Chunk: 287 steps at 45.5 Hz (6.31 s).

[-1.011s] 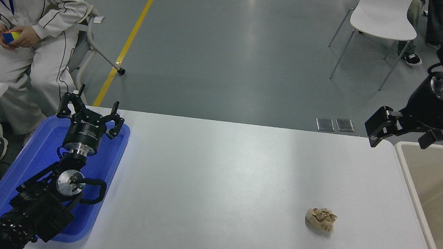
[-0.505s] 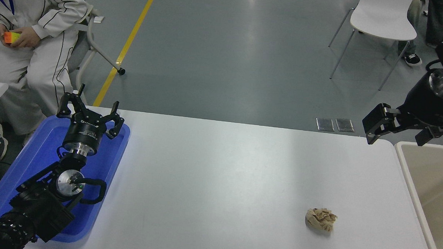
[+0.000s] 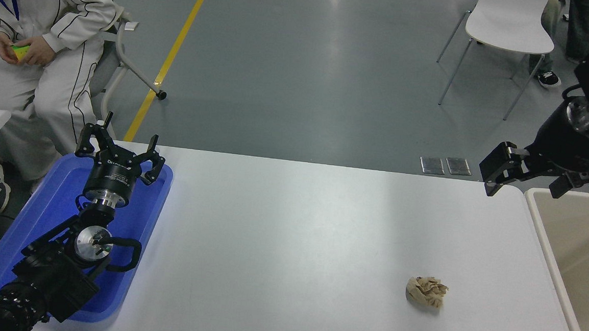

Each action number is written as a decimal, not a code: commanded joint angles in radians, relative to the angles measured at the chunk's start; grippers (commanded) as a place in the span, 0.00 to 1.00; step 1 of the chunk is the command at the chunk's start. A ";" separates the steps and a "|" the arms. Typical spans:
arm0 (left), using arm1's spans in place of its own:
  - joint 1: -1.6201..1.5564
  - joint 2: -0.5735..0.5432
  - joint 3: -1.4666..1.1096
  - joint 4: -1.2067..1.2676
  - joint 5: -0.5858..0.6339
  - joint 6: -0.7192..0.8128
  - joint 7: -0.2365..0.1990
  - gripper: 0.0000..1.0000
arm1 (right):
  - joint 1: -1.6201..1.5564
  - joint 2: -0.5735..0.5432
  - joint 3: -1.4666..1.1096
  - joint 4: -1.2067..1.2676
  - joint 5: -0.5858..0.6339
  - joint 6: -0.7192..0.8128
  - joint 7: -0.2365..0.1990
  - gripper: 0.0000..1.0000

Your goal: Pick up paper ball place in dustbin

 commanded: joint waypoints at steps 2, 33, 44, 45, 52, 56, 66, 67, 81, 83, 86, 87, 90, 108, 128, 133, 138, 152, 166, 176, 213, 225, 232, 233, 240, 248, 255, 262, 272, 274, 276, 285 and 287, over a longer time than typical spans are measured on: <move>-0.001 0.000 0.000 0.000 0.000 0.000 0.000 1.00 | -0.025 0.000 0.011 0.000 0.006 0.000 0.000 1.00; 0.000 0.000 0.000 0.000 0.000 0.000 0.000 1.00 | -0.117 -0.045 0.043 0.000 0.006 -0.040 0.000 1.00; 0.000 0.000 0.000 0.000 0.000 0.000 0.000 1.00 | -0.197 -0.051 0.077 0.002 0.005 -0.254 0.002 1.00; 0.000 0.000 0.000 0.000 0.000 0.000 0.000 1.00 | -0.211 -0.052 0.087 0.002 0.005 -0.276 0.002 1.00; 0.000 0.000 0.000 0.000 0.000 0.000 0.000 1.00 | -0.355 -0.051 0.186 -0.005 -0.018 -0.374 0.002 1.00; 0.000 0.000 0.000 0.000 0.000 0.000 0.000 1.00 | -0.411 -0.037 0.204 -0.018 -0.044 -0.410 0.000 1.00; 0.000 0.000 0.000 0.000 0.000 0.000 0.000 1.00 | -0.542 0.020 0.212 -0.044 -0.078 -0.494 0.001 1.00; 0.000 0.000 0.000 0.000 0.000 0.000 0.000 1.00 | -0.553 0.020 0.212 -0.044 -0.086 -0.495 0.002 0.99; 0.000 0.000 0.000 0.000 0.000 0.000 0.000 1.00 | -0.780 0.020 0.330 -0.150 -0.270 -0.517 -0.002 0.97; 0.000 0.000 0.000 0.000 0.000 0.000 0.000 1.00 | -0.810 0.020 0.333 -0.179 -0.279 -0.529 0.000 0.97; 0.000 0.000 0.000 0.000 0.000 0.000 0.000 1.00 | -0.841 0.021 0.336 -0.202 -0.281 -0.538 0.000 0.97; 0.000 0.000 0.000 0.000 0.000 0.000 0.000 1.00 | -0.847 0.021 0.341 -0.202 -0.281 -0.541 0.001 0.97; 0.000 0.000 0.000 0.000 0.000 0.000 0.000 1.00 | -0.864 0.021 0.361 -0.204 -0.281 -0.545 0.000 0.97; 0.000 0.000 0.000 0.000 0.000 0.000 0.000 1.00 | -0.971 0.037 0.451 -0.299 -0.273 -0.555 0.000 0.97; 0.000 0.000 0.000 0.000 0.000 0.000 0.000 1.00 | -1.062 0.084 0.456 -0.393 -0.274 -0.607 0.000 0.97; 0.000 0.000 0.000 0.000 0.000 0.000 0.000 1.00 | -1.076 0.094 0.453 -0.405 -0.273 -0.627 0.000 0.97; 0.000 0.000 0.000 0.000 0.000 0.000 0.000 1.00 | -1.088 0.100 0.453 -0.406 -0.276 -0.643 0.000 0.97; 0.000 0.000 0.000 0.000 0.000 0.000 0.000 1.00 | -1.103 0.107 0.450 -0.411 -0.285 -0.646 0.000 0.97; 0.000 0.000 0.000 0.000 0.000 0.000 0.000 1.00 | -1.108 0.106 0.451 -0.413 -0.267 -0.646 0.000 0.61; 0.000 0.000 0.000 0.000 0.000 0.000 0.000 1.00 | -1.105 0.101 0.447 -0.410 -0.195 -0.627 0.000 0.10; 0.000 0.000 0.000 -0.002 0.000 0.000 0.000 1.00 | -0.806 0.002 0.381 -0.273 -0.155 -0.169 0.000 0.00; 0.000 0.000 0.000 -0.002 0.000 0.000 0.000 1.00 | -0.568 -0.127 0.381 -0.155 -0.127 0.000 0.003 0.00; 0.000 0.000 0.000 -0.002 0.000 0.000 0.000 1.00 | -0.478 -0.167 0.373 -0.155 -0.126 0.000 0.003 0.00; 0.000 0.000 0.000 -0.002 0.000 0.000 0.000 1.00 | -0.464 -0.172 0.368 -0.153 -0.126 0.000 0.003 0.00; 0.000 0.000 0.000 -0.002 0.000 0.000 0.000 1.00 | -0.384 -0.215 0.344 -0.147 -0.124 0.000 0.003 0.00; 0.000 0.000 0.000 -0.002 0.000 0.000 0.000 1.00 | -0.324 -0.259 0.336 -0.147 -0.123 0.000 0.003 0.00; 0.000 0.000 0.000 -0.002 0.000 0.000 0.000 1.00 | -0.241 -0.262 0.293 -0.146 -0.121 0.000 0.003 0.00; 0.000 0.000 0.000 -0.002 0.000 0.000 0.000 1.00 | -0.149 -0.262 0.255 -0.140 -0.121 0.000 0.003 0.00; 0.000 0.000 0.000 -0.002 0.000 0.000 0.000 1.00 | -0.086 -0.262 0.249 -0.140 -0.121 0.000 0.003 0.00; 0.000 0.000 0.000 -0.002 0.000 0.000 0.000 1.00 | -0.079 -0.262 0.249 -0.138 -0.121 0.000 0.003 0.00; 0.000 0.000 0.000 -0.002 0.000 0.000 0.000 1.00 | -0.074 -0.262 0.249 -0.138 -0.121 0.000 0.003 0.00; 0.000 0.000 0.000 -0.002 0.000 0.000 0.000 1.00 | -0.074 -0.264 0.244 -0.140 -0.121 0.000 0.003 0.00; 0.000 0.000 -0.002 0.000 0.000 0.000 0.000 1.00 | -0.074 -0.264 0.235 -0.141 -0.121 0.000 0.003 0.00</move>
